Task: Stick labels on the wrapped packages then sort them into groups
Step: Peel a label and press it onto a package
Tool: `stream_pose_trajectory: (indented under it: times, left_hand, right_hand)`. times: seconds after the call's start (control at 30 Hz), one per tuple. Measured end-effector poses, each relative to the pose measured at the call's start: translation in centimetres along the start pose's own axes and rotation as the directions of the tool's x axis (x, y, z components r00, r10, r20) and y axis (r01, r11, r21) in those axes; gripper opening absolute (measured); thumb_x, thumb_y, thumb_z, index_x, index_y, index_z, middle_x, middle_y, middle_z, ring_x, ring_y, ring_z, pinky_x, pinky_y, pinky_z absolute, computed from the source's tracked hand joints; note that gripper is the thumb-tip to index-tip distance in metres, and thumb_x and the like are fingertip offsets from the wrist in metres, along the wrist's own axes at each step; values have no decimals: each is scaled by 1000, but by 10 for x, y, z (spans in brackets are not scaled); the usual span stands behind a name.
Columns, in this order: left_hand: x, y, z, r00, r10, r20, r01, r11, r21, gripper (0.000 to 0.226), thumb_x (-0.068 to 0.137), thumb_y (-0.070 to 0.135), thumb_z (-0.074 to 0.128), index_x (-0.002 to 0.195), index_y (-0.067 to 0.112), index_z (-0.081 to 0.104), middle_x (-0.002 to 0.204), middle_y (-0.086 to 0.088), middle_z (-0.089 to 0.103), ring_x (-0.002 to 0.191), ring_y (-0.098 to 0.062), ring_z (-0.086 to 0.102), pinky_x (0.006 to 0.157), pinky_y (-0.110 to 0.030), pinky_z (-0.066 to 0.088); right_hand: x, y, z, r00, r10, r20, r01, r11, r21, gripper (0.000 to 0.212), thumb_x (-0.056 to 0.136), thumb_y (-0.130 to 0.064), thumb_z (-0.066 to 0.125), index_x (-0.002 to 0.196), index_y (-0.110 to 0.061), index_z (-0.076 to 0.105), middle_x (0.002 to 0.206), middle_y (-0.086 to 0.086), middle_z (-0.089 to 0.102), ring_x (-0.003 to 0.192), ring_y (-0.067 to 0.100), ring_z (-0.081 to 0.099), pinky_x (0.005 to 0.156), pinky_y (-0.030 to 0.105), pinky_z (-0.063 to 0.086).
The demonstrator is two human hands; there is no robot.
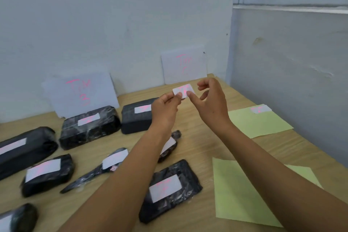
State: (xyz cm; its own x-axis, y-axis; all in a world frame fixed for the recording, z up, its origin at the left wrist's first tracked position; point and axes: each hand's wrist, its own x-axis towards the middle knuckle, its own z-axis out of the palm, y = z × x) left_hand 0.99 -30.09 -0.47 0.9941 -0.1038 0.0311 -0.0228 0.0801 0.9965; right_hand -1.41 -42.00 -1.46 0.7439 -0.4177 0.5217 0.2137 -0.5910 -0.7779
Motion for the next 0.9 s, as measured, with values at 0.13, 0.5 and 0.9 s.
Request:
stream_pose_trajectory:
  times: [0.13, 0.5, 0.9]
  left_hand:
    - [-11, 10, -39, 997, 53, -49, -53, 999, -5, 8, 90, 23, 63, 91, 16, 68, 80, 9, 68, 81, -5, 61, 81, -22, 48]
    - [-41, 31, -153, 964, 154, -215, -161, 987, -15, 13, 94, 28, 56, 91, 23, 67, 95, 6, 70, 89, -7, 68, 72, -22, 55]
    - [-102, 40, -297, 866, 294, -404, -256, 955, 146, 14, 90, 22, 63, 89, 11, 73, 60, 16, 57, 60, 0, 54, 75, -27, 54]
  right_hand:
    - [-8, -30, 25, 994, 81, 79, -94, 980, 173, 14, 87, -25, 67, 98, -16, 63, 87, -7, 61, 72, 5, 54, 70, 19, 42]
    - [-55, -110, 93, 962, 111, 250, -195, 920, 341, 19, 95, -29, 55, 91, -15, 68, 78, -12, 63, 72, 1, 56, 65, 13, 41]
    - [-129, -207, 184, 917, -13, 398, -186, 870, 456, 28, 85, -33, 69, 91, -7, 65, 77, 0, 62, 66, 7, 53, 60, 15, 43]
